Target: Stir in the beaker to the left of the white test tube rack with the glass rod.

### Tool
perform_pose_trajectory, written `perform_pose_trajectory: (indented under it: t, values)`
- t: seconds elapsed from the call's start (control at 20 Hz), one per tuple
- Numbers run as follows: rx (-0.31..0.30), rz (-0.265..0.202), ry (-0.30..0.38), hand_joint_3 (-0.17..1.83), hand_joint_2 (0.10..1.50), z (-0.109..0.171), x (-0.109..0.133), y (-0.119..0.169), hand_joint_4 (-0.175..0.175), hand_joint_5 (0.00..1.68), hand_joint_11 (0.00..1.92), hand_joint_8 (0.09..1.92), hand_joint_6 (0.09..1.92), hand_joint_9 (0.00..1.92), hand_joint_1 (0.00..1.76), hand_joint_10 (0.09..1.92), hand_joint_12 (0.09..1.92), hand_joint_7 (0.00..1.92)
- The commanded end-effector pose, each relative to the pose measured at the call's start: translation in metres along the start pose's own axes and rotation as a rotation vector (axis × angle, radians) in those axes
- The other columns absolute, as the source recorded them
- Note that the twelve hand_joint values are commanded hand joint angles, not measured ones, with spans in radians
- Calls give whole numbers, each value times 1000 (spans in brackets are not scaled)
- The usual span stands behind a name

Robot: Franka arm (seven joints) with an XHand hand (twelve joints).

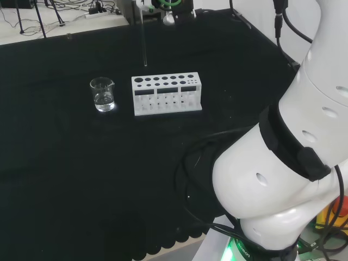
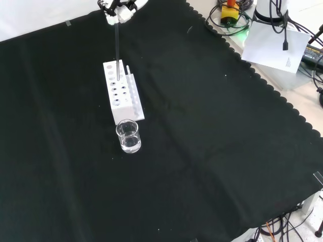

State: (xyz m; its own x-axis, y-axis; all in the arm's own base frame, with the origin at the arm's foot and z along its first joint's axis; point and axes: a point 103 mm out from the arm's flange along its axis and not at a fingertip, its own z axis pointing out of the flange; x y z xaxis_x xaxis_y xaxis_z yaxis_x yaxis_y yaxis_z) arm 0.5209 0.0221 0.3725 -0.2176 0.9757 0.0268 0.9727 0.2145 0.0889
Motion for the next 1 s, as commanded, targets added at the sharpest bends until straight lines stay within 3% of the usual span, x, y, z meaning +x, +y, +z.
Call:
perform_pose_trajectory:
  t: [0.05,0.35,1.0]
  values:
    - [11,-10,-4,0,1224,5,4,2,-175,716,1499,1416,931,815,1358,1630,932,723]
    - [16,-23,18,0,1224,9,13,9,-175,716,1498,1416,932,815,1358,1631,934,723]
    - [9,-104,55,0,1225,12,54,46,-175,715,1498,1418,932,814,1358,1632,940,721]
